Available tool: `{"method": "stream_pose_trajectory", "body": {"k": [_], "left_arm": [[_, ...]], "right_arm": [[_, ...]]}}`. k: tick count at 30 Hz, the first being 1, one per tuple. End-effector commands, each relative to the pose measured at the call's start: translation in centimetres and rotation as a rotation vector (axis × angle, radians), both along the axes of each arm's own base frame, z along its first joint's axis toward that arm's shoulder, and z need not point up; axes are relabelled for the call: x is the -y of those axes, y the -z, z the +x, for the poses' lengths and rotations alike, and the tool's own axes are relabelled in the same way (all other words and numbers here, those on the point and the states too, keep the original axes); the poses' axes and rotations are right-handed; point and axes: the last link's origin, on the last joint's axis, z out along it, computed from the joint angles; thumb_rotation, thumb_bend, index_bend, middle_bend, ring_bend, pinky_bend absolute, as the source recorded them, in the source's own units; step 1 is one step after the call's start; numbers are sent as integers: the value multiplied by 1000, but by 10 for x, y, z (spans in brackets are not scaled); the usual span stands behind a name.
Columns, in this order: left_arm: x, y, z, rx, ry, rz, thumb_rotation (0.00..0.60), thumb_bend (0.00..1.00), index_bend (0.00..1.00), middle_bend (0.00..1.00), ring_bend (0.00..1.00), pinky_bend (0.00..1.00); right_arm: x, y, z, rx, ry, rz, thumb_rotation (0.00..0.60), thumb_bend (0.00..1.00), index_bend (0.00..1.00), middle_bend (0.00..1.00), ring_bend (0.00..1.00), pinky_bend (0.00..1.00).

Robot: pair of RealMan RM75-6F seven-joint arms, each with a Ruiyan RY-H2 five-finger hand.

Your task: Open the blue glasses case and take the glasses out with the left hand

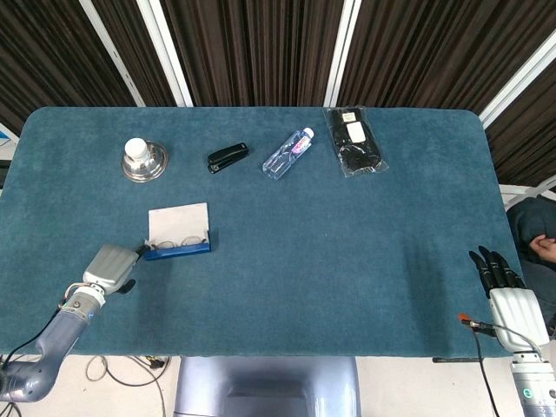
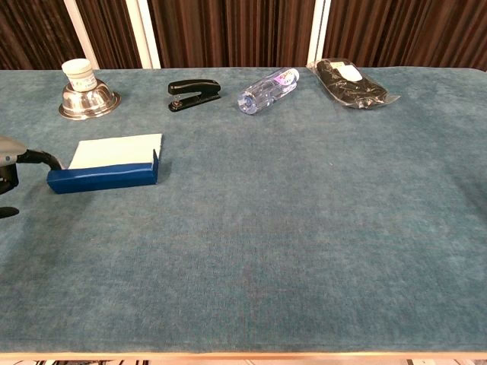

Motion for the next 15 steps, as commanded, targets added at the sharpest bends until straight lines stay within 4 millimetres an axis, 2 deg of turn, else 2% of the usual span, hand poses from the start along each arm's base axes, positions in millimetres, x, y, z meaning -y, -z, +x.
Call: {"method": "stream_pose_trajectory", "body": {"k": [1,9,15], "left_arm": [[10,-2,5,3,6,-30,600,303,192,843,759,830],[30,-3,17,7,31,-102,600,304,202,843,759,830],[37,3,33,43,60,-137,600,303,202,844,759,830]], "right_arm": [[0,0,0,1,2,0,600,110,0,0,0,232],[0,0,0,2,1,-1,600,110,0,0,0,232],[1,0,0,2,2,-2,600,110,0,0,0,232]]}}
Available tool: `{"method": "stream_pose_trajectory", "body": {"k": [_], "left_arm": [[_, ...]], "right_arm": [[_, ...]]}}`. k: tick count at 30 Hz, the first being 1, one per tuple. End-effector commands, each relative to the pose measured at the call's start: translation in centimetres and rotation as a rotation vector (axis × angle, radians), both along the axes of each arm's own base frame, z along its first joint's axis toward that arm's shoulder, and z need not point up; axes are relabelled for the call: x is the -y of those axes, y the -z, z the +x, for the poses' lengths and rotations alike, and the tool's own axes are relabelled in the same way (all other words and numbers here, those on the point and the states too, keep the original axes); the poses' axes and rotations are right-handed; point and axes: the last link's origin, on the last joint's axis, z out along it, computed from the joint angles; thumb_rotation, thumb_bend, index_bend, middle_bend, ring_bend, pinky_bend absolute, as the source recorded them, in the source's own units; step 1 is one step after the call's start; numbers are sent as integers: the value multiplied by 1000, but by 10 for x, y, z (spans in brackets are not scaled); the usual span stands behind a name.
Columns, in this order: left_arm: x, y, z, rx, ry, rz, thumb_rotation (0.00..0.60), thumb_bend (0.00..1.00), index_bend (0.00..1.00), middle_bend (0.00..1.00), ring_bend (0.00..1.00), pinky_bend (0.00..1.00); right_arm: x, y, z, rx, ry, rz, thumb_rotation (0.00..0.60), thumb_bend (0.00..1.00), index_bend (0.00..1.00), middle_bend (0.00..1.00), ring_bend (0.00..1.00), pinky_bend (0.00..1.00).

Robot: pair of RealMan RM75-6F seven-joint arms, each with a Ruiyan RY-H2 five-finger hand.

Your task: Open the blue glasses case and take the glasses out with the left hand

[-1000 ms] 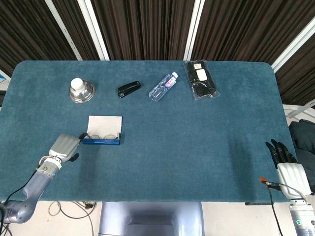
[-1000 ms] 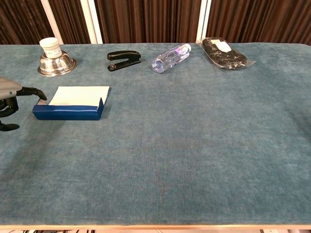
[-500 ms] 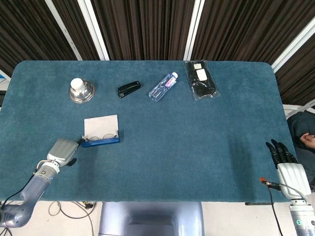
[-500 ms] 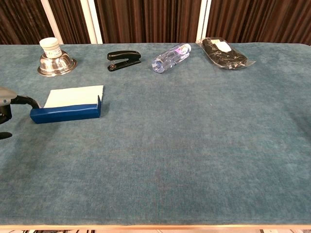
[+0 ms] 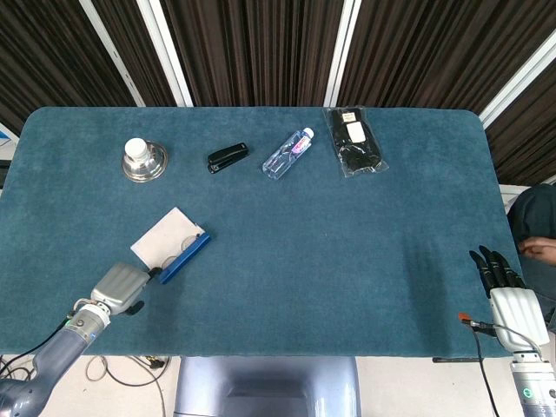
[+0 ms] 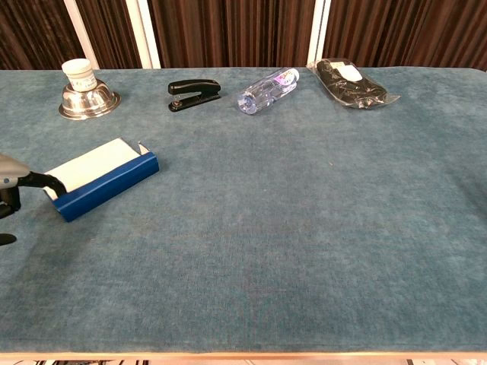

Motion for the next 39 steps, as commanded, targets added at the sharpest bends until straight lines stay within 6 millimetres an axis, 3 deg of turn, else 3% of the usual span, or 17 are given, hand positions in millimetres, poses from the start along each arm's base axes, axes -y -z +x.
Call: {"method": "stream_pose_trajectory", "body": {"k": [1,25,39], "left_arm": [[2,3,8,14,20,-16,600,303,202,844,759,830],[0,36,63,86,102,-75,600,303,190,847,762,830],[-15,54,81,94,108,-56,600,303,139,849,765,830]], "right_arm": [[0,0,0,1,1,1,600,111,0,0,0,232],[0,0,0,7,2,2,600,110,0,0,0,232],[0,0,0,13,3,3,600,110,0,0,0,232]]}}
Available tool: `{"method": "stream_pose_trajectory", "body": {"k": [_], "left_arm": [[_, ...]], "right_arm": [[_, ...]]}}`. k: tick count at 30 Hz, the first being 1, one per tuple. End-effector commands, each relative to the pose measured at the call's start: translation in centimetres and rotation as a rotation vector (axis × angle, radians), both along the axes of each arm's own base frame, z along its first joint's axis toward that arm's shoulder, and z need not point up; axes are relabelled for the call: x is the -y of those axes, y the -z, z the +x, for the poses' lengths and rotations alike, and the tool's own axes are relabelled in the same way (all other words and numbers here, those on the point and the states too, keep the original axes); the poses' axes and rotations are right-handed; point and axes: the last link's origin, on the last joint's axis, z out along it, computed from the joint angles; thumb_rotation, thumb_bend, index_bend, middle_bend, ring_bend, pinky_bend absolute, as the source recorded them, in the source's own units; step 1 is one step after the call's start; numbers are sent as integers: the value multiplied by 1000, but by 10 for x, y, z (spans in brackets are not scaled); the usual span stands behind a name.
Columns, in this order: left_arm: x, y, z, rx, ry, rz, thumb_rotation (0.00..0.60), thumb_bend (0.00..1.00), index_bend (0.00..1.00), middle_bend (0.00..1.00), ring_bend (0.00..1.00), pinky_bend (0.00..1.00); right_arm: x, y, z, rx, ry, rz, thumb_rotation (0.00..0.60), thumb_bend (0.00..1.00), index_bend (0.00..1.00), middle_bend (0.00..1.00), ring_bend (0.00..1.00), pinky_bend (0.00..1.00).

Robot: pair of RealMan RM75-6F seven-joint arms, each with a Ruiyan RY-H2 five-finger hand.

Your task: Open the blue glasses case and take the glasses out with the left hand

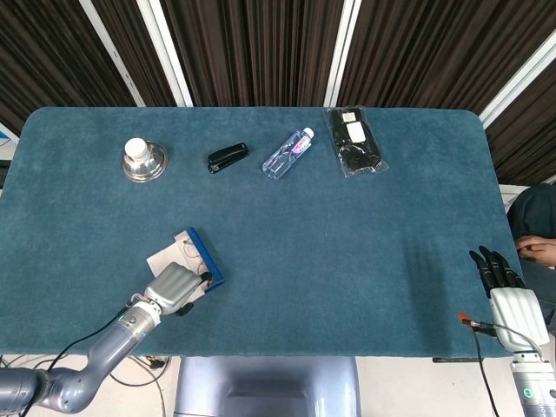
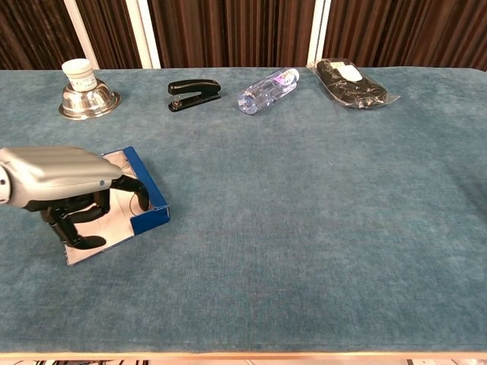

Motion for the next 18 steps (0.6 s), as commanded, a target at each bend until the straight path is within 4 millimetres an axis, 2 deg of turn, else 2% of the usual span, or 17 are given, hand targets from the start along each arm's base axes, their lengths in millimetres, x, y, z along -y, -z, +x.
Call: {"method": "stream_pose_trajectory", "body": {"k": [1,6,8,13,16,18], "left_arm": [[-5,4,5,5,2,10,600,303,139,849,765,830],[-7,7,16,35,-5,15,600,303,139,852,767,834],[-6,2,21,69,-7,27,600,300,140,856,772,837],[-7,-9,22,94,28,80,600,194,149,860,776,840],[-16,-19,20,95,71,170,600,179,150,860,776,840],[-21,-16,18,94,77,201,600,179,150,861,776,840]], "right_arm": [[0,0,0,1,0,0,600,110,0,0,0,232],[0,0,0,4,1,1,600,110,0,0,0,232],[0,0,0,5,2,3,600,110,0,0,0,232],[0,0,0,6,2,4,600,110,0,0,0,232],[0,0,0,5,0,4,600,110,0,0,0,232],[0,0,0,4,0,2,600,110,0,0,0,232]]}}
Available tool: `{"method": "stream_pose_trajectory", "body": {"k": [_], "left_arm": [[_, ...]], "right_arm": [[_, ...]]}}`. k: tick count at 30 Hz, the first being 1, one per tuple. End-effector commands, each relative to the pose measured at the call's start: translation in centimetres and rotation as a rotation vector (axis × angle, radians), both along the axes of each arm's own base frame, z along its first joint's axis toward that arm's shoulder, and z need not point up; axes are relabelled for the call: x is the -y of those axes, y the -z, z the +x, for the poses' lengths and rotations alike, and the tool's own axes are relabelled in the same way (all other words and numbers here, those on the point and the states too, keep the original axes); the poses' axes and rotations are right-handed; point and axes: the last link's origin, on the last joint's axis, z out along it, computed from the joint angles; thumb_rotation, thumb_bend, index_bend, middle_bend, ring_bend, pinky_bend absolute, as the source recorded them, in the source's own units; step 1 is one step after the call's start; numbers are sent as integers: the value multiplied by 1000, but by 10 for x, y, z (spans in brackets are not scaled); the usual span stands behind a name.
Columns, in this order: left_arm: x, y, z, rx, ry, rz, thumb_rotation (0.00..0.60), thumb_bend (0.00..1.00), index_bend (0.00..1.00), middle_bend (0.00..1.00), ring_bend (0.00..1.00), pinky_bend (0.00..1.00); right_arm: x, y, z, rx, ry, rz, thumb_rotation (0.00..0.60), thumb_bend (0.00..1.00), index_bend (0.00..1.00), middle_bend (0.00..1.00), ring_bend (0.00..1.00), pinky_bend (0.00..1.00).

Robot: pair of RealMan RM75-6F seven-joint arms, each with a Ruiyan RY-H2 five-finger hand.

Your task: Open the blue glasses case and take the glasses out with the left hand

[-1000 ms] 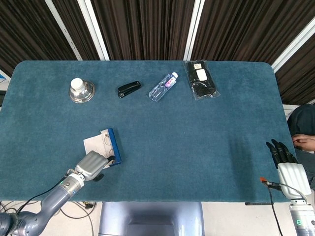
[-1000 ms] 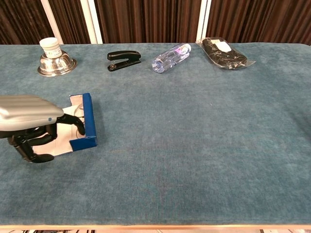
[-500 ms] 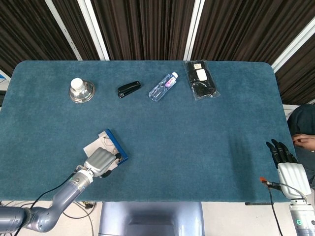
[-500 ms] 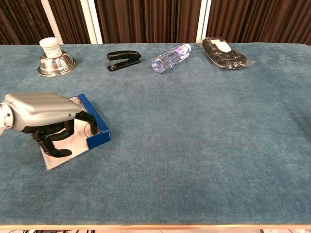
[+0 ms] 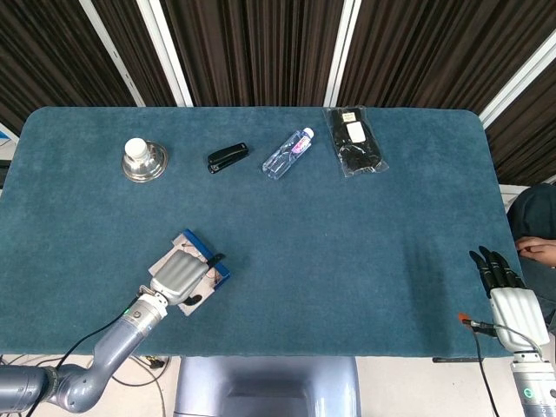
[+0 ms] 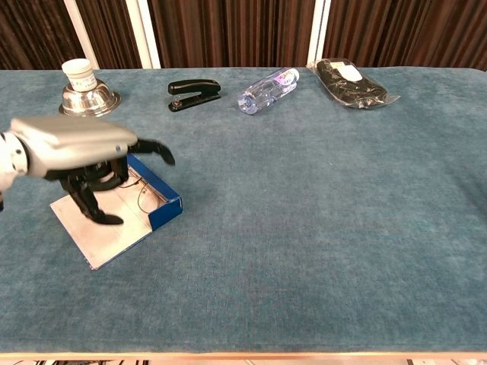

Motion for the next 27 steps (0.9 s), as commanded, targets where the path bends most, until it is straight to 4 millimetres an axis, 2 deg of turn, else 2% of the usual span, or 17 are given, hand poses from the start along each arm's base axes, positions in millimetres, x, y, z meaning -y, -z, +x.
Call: {"method": "stream_pose_trajectory", "body": {"k": [1,9,18,27], "left_arm": [[-12,0,-6,-3,9,80,600,179,151,862,776,840],[-33,22,0,-23,-6,96,600,179,169,862,777,840],[-37,36,11,-20,11,95,600,179,170,864,779,843],[-39,46,15,-31,14,87,600,179,170,862,778,843]], "right_arm": [[0,0,0,0,0,-1,600,110,0,0,0,232],[1,0,0,7,6,0,600,110,0,0,0,232],[1,-1,-1,18,10,1,600,111,0,0,0,232],[2,-1,-1,25,14,2,600,110,0,0,0,232]]}}
